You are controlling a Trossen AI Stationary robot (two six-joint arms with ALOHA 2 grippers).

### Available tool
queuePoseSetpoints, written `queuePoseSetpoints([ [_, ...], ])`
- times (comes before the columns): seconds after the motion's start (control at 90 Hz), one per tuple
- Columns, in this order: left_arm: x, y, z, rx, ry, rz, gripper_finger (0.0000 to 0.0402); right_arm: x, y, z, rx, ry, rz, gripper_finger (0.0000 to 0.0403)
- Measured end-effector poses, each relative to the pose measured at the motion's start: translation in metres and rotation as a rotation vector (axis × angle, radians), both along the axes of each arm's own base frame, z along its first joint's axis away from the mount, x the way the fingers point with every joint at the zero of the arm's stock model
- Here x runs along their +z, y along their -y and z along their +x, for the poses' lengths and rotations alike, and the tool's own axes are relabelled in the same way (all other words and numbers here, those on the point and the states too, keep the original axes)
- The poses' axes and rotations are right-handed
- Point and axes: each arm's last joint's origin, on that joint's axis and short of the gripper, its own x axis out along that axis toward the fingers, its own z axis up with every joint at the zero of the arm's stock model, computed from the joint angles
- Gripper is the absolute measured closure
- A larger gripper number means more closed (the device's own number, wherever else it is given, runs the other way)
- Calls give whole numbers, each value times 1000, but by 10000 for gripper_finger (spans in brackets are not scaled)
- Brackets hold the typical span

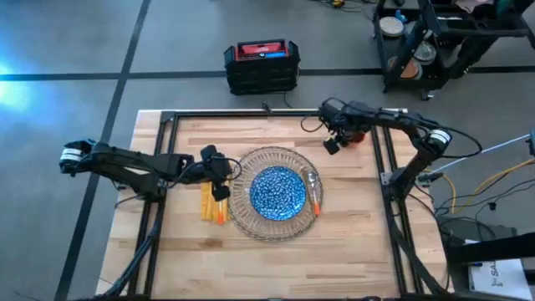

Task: Set table place
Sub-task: Move the orange cup to the top right of the table above the brown placemat

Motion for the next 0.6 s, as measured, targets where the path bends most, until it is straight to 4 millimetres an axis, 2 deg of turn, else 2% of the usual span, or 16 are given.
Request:
queuePoseSetpoints([
  [0.122, 0, 0, 2, -5, 10, 6, 382, 10, -10, 15, 52, 100, 20, 401],
  [0.356, 2, -3, 4, 9, 39, 6, 382, 48, -23, 57, 171, 300, 17, 402],
  [0.478, 2, -6, 6, 18, 51, 6, 382, 44, -22, 73, 192, 317, 95, 402],
  [0.6, 2, -6, 6, 17, 54, 4, 382, 30, -24, 86, 204, 245, 159, 403],
])
